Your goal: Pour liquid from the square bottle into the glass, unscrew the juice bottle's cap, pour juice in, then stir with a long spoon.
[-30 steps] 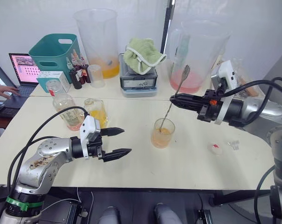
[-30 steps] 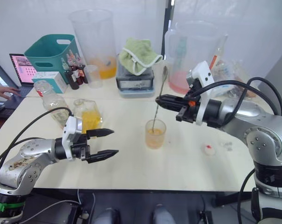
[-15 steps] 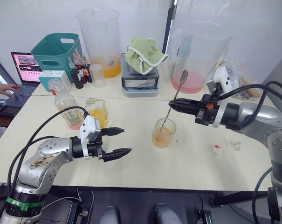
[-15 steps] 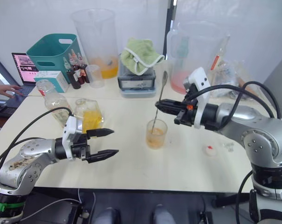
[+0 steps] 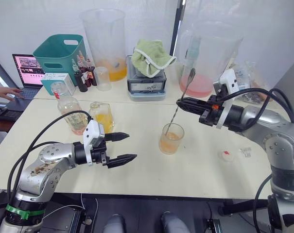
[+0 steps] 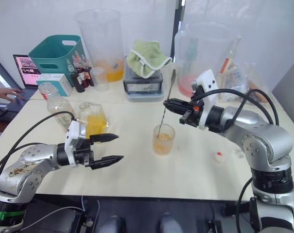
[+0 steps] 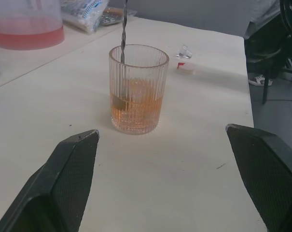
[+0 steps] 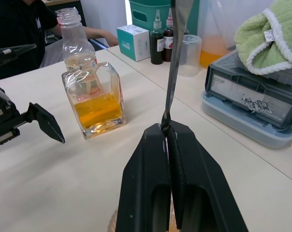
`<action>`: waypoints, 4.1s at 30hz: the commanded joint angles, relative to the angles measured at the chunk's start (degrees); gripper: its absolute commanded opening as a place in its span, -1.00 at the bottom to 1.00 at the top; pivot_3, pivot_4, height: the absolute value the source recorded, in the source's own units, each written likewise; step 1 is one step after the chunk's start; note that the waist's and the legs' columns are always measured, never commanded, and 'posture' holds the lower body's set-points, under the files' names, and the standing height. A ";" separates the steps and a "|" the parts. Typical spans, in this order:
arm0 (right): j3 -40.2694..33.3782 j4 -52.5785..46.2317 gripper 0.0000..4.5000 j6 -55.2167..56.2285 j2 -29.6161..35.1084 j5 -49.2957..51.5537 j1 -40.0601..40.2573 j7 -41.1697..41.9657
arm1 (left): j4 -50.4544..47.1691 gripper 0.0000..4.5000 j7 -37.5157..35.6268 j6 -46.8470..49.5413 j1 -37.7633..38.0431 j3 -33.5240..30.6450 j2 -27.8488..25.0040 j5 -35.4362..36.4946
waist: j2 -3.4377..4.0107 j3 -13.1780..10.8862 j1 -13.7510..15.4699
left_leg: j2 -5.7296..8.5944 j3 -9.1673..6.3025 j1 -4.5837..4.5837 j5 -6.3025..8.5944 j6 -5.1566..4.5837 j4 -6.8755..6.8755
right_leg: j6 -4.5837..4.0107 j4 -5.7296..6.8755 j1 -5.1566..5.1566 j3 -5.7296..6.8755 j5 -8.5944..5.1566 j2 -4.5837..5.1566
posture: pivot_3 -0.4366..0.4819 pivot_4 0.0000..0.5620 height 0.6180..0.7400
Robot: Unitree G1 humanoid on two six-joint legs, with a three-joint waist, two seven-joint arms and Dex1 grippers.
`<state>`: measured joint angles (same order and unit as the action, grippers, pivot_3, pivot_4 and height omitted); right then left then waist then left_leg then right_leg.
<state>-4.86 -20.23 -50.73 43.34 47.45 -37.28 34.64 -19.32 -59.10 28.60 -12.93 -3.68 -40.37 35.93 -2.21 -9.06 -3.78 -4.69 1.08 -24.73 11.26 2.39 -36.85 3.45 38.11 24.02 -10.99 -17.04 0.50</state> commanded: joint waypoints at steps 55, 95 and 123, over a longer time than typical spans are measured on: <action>-18.30 4.00 -1.00 -15.17 3.70 24.15 -12.86 -8.28 | 0.03 0.98 -0.73 -2.58 1.24 -3.22 0.09 0.31 | 0.07 -0.03 -0.02 | 0.03 -0.80 -0.26 -0.07 0.08 -0.04 | -0.12 0.03 -0.08 0.85 0.06 0.02 | -0.05 -0.47 0.89; 2.07 27.00 -1.00 -28.23 16.07 49.13 -1.27 -41.77 | 2.85 0.98 -2.39 -10.09 5.18 -4.97 1.32 -1.49 | 0.14 0.00 -0.11 | 0.04 -0.81 -0.34 -0.12 0.00 -0.09 | -0.16 0.01 -0.03 0.84 0.05 0.04 | -0.05 -0.47 0.89; 2.82 21.76 -0.02 -20.91 -1.48 4.55 7.30 -24.52 | -0.40 1.00 -2.35 -9.68 11.99 -9.41 -0.99 -0.78 | 0.17 0.08 0.40 | 0.07 -0.94 0.33 -0.15 0.03 -0.09 | -0.13 -0.15 -0.92 0.96 0.02 0.05 | -0.05 -0.47 0.89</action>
<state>-2.02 3.66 -72.89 40.42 55.45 -32.14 9.12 -18.19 -61.19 19.76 -1.36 -11.53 -40.93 34.01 -2.04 -8.98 -3.38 -4.61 0.14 -24.40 11.11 2.41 -36.93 3.32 37.97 23.09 -10.03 -17.02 0.55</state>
